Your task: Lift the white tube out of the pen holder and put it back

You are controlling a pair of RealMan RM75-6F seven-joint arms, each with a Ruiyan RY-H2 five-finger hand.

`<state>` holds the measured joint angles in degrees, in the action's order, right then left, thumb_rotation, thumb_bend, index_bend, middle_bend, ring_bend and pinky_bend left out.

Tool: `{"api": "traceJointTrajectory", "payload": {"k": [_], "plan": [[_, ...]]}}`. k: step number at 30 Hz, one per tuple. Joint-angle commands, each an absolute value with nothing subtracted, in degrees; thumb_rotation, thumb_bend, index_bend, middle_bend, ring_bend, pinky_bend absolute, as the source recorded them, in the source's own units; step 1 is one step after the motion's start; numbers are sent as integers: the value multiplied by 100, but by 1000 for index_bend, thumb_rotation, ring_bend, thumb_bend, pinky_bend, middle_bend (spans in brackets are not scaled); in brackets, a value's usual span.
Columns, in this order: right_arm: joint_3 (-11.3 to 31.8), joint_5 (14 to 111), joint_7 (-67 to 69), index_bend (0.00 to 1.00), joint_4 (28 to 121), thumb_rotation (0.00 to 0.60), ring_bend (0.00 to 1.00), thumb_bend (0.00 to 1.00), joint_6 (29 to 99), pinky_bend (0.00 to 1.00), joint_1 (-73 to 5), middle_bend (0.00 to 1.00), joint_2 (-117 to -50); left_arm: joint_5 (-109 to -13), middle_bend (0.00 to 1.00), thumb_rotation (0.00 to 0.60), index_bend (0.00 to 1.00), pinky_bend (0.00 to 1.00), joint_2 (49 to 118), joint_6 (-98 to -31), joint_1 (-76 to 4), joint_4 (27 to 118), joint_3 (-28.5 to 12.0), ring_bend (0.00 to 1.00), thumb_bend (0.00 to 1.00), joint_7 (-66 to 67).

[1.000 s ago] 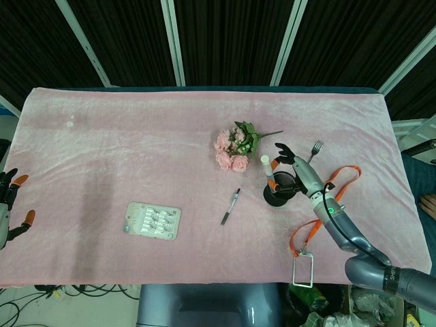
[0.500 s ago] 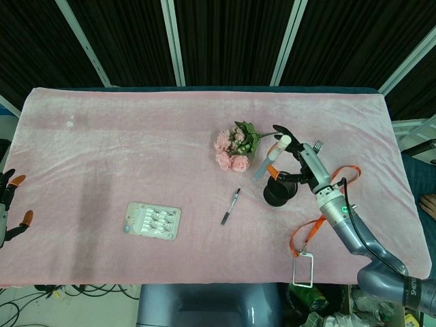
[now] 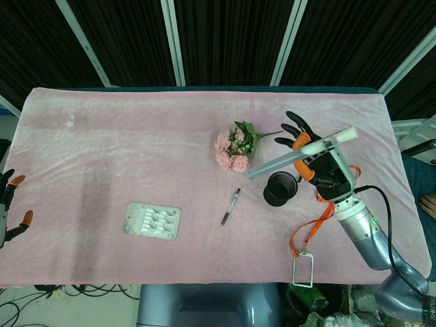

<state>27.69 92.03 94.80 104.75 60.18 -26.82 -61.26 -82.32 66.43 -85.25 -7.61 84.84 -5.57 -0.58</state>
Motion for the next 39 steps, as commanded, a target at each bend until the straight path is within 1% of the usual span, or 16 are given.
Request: {"api": "traceJointTrajectory", "payload": {"k": [1,3,4,5,11,14,17,20,22,25,28,30,32,35,37,39], "plan": [[2133,9547,7372,662,10664,600,94,351,5834,174,-2810,63,-6229,-8223,33,600,123,21,6642,-8518,-760,8485,-559,0,354,-64],[2018,9484,6801,662,10698,600,96,350,5674,174,-2902,63,-6305,-8207,33,600,123,22,6635,-8506,-758,8492,-562,0,354,-73],[1875,9544,6069,663,10589,600,97,350,5377,174,-3035,63,-6353,-8194,33,600,122,23,6623,-8515,-751,8502,-572,0,354,-79],[1842,9400,5362,664,10530,600,97,351,5218,174,-3109,64,-6472,-8192,33,600,122,24,6613,-8525,-745,8511,-576,0,354,-84],[1671,8531,2209,676,10425,600,97,351,4963,174,-3268,66,-6874,-8170,33,600,123,31,6575,-8521,-730,8543,-585,0,354,-107],[1550,8171,1038,676,10474,600,96,351,4868,174,-3334,66,-6891,-8152,32,600,122,34,6563,-8508,-729,8556,-591,0,355,-108],[1489,7795,156,676,10624,600,95,351,4876,174,-3389,66,-6862,-8134,32,600,120,36,6565,-8490,-732,8567,-595,0,354,-96],[1564,7449,-184,676,10891,600,95,351,5019,174,-3419,66,-6848,-8142,32,600,120,36,6567,-8483,-733,8582,-589,0,355,-79],[1680,7241,27,677,11138,600,95,351,5030,174,-3438,66,-6798,-8147,32,600,120,36,6571,-8487,-733,8587,-588,0,355,-66],[1955,6985,950,677,11580,600,95,350,4769,174,-3488,66,-6543,-8136,32,600,120,36,6580,-8488,-730,8592,-591,0,354,-42],[2441,6904,2662,676,11944,600,95,350,4283,174,-3497,65,-6155,-8121,32,600,120,37,6588,-8478,-730,8600,-594,0,354,-19],[2857,6940,3995,676,12072,600,95,351,4080,174,-3432,65,-6004,-8127,32,600,120,37,6589,-8478,-729,8606,-591,0,355,-13],[3283,7225,5478,676,12022,600,95,351,3966,174,-3305,65,-5900,-8137,32,600,120,37,6586,-8490,-725,8616,-589,0,355,-11],[3650,7749,7179,676,11784,600,95,351,4121,174,-3131,65,-5892,-8143,32,600,120,37,6584,-8511,-717,8617,-594,0,355,-11],[3731,8119,8084,676,11595,600,95,351,4271,174,-3056,65,-5895,-8139,31,600,120,37,6585,-8510,-716,8617,-597,0,354,-16],[3745,8313,8581,676,11473,600,95,351,4408,174,-3009,65,-5899,-8134,32,600,120,37,6584,-8505,-716,8617,-597,0,354,-17]]}}
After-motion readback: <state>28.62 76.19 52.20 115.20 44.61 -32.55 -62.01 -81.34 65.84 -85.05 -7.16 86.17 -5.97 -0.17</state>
